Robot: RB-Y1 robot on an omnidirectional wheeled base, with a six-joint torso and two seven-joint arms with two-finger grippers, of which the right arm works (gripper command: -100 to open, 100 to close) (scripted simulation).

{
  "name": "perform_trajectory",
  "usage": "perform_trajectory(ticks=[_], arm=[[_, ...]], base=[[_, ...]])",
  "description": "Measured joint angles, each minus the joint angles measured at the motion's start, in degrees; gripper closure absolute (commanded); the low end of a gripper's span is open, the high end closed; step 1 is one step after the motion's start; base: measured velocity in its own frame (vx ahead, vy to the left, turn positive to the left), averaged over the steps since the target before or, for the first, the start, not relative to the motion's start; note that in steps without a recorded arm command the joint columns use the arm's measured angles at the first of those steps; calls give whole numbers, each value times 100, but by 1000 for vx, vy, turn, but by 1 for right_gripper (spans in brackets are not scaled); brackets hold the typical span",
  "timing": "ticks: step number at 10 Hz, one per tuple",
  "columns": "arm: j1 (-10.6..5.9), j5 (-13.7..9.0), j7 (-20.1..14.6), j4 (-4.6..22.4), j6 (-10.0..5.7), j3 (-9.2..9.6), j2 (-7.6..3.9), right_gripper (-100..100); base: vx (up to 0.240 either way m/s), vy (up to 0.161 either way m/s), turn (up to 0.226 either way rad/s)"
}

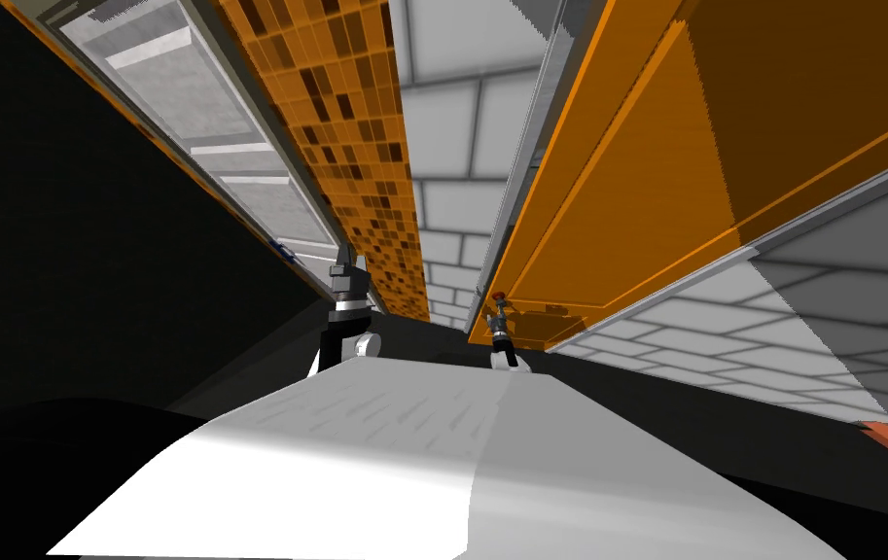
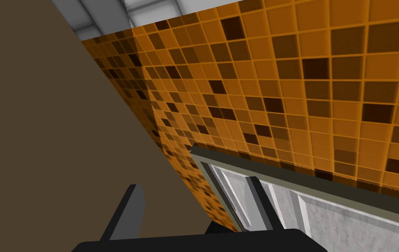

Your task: Pull the door open

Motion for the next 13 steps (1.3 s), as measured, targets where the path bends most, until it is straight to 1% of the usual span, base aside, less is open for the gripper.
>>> perform_trajectory(ticks=[3, 5, 8, 10, 13], arm=[[-1, -151, -394, -10, -10, 42, 7, -100], [4, -313, -706, -36, -15, 89, 14, -100], [-12, -471, -1106, -16, -40, 131, 21, -100], [-8, -636, -1418, -42, -44, 177, 29, -100], [-18, -793, -1819, -33, -65, 220, 36, -100]], base=[[-42, -20, 54], [-54, -37, 76], [-41, -25, 59], [-57, -38, 74], [-46, -26, 53]])
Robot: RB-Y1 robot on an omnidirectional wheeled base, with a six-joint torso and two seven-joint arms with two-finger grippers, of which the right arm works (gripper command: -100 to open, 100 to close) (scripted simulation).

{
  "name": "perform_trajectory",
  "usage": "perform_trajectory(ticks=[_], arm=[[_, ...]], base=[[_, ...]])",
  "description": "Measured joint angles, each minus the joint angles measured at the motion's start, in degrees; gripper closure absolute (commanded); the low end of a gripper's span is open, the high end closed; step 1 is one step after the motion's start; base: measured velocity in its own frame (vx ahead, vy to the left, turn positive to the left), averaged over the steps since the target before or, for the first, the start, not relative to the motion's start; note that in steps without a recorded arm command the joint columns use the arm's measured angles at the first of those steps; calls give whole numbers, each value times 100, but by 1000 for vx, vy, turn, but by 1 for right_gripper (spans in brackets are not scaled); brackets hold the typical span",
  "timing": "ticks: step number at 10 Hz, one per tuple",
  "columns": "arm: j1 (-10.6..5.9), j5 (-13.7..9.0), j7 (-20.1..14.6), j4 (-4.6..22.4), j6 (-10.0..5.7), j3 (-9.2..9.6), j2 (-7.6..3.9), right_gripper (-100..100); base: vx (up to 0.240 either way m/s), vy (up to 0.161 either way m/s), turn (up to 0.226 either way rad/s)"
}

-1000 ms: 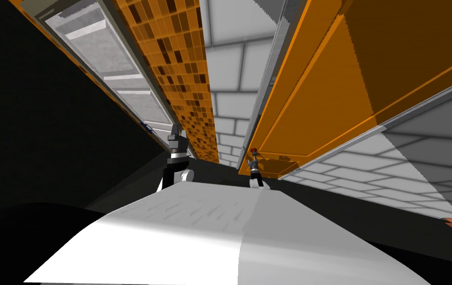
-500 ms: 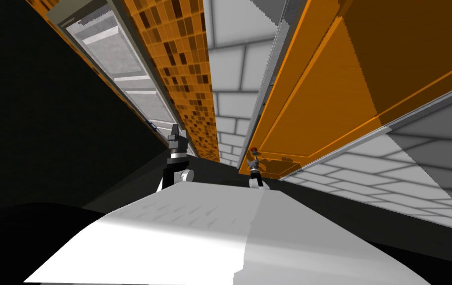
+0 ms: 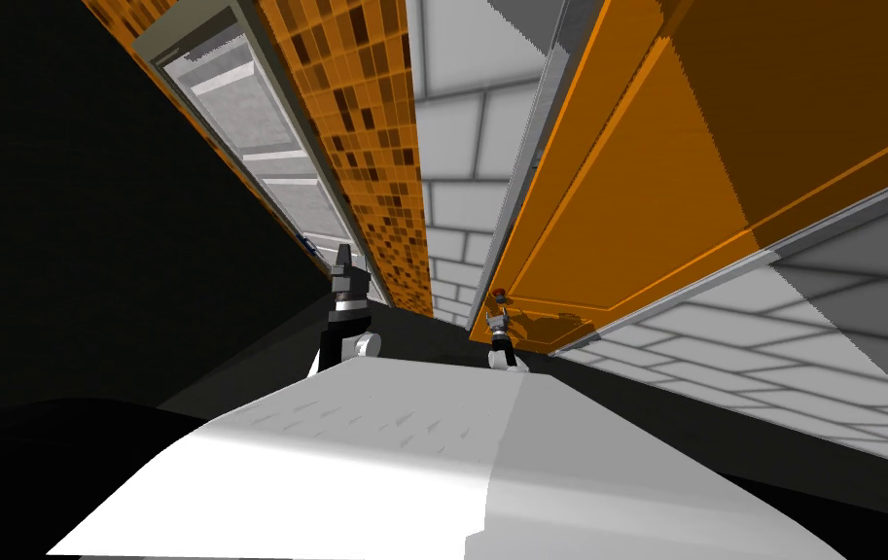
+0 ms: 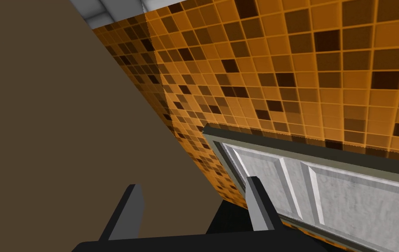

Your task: Pull the door open

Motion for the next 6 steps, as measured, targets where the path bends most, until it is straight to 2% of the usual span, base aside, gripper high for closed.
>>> perform_trajectory(ticks=[6], arm=[[-13, -379, -860, -4, -35, 105, 17, -100]], base=[[-49, -35, 67]])
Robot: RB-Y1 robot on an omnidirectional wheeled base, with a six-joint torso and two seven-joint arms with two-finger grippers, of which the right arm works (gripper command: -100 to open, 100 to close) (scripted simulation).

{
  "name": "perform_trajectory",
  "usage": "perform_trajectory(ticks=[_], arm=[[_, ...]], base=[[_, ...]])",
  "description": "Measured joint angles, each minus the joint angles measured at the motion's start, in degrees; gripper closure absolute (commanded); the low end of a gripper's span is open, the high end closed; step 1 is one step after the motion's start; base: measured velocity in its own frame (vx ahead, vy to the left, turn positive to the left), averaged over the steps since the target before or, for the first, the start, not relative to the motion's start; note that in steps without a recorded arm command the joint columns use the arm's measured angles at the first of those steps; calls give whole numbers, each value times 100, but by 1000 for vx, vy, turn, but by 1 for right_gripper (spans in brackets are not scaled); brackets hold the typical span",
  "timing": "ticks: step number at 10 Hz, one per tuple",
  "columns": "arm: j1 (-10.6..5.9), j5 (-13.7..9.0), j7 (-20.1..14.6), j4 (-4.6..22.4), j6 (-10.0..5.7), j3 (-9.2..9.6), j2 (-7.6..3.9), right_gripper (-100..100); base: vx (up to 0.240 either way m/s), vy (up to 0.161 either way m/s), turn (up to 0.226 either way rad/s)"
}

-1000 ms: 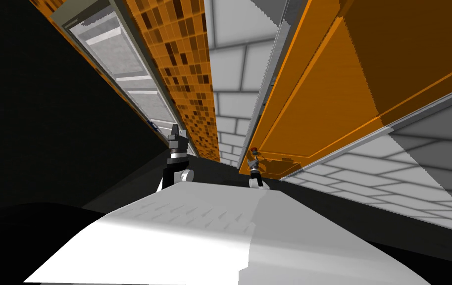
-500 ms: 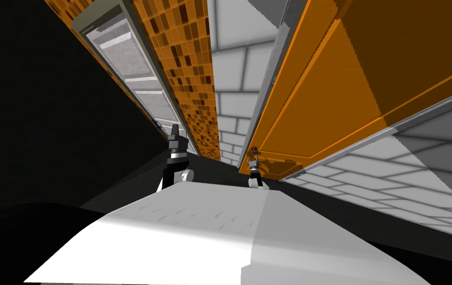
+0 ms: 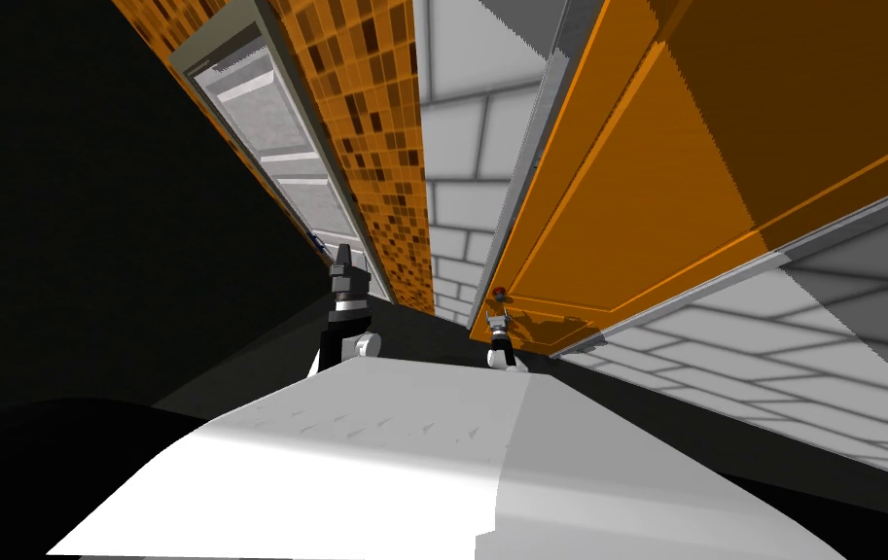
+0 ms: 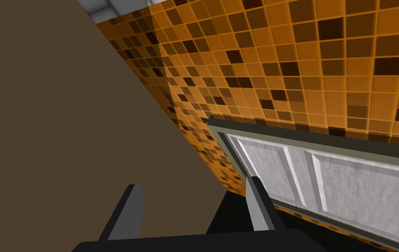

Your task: Pull the door open

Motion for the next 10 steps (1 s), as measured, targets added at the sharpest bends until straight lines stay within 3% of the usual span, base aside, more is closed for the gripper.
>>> perform_trajectory(ticks=[10], arm=[[-21, -576, -1419, -9, -58, 159, 28, -100]], base=[[-40, -36, 49]])
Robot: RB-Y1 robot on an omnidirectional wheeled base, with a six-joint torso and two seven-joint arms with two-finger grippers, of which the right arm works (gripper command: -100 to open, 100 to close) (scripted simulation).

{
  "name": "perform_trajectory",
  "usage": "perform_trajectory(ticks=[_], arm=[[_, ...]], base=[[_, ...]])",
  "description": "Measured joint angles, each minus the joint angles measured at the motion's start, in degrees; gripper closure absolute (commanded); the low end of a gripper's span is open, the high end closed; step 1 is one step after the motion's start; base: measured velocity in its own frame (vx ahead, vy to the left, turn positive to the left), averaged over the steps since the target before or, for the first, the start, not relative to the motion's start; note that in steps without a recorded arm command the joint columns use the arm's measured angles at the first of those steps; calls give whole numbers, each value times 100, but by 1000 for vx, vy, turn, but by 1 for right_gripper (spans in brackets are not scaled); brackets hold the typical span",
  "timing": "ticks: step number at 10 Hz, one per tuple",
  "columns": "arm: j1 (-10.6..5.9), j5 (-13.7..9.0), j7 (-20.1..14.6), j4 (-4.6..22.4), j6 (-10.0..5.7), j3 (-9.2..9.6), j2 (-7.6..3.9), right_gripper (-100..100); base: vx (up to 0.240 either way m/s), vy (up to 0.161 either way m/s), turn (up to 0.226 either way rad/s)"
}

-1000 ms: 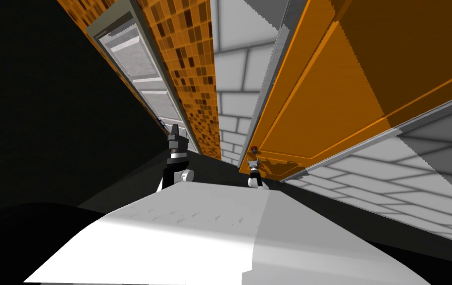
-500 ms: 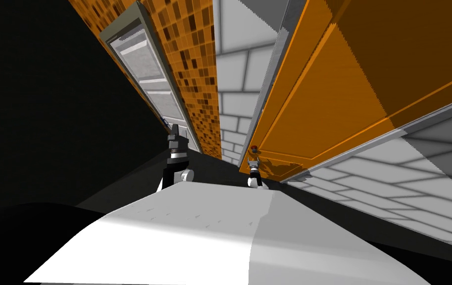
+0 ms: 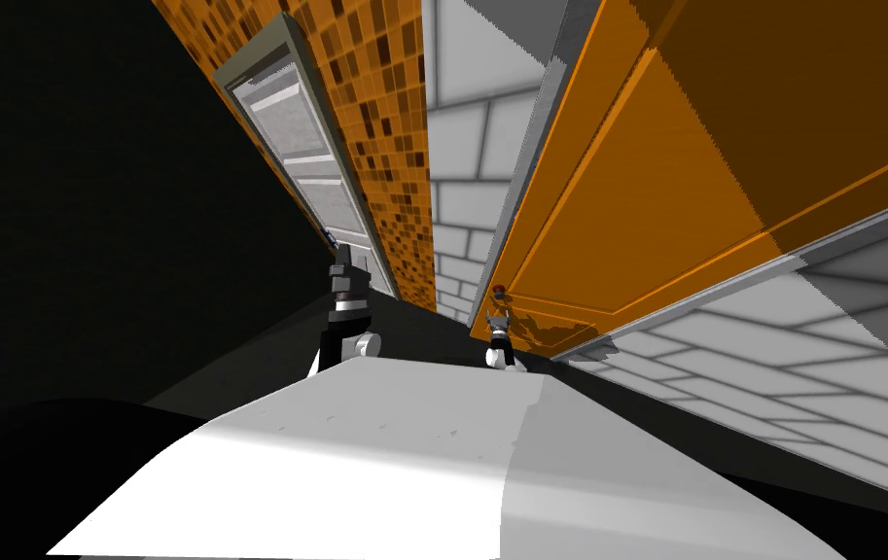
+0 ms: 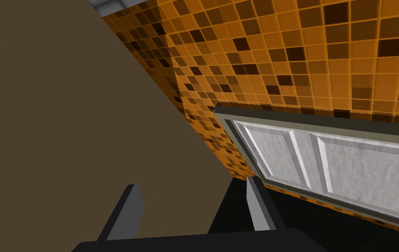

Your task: Pull the door open

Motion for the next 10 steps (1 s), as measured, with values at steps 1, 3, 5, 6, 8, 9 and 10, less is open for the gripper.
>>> perform_trajectory(ticks=[1, 3, 5, 6, 8, 9, 10], arm=[[-4, -51, -130, 4, -6, 14, 2, -100], [-8, -183, -457, 4, -22, 51, 8, -100], [-7, -303, -749, -9, -27, 83, 15, -100], [-6, -351, -864, -16, -30, 97, 18, -100], [-9, -444, -1071, -18, -36, 121, 24, -100], [-10, -449, -1096, -17, -38, 123, 24, -100], [-137, -462, -1227, 309, -169, 111, -71, -100]], base=[[-43, -53, 75], [-36, -50, 60], [-37, -53, 49], [-33, -45, 32], [-19, -36, 27], [67, 100, 168], [85, 121, 79]])
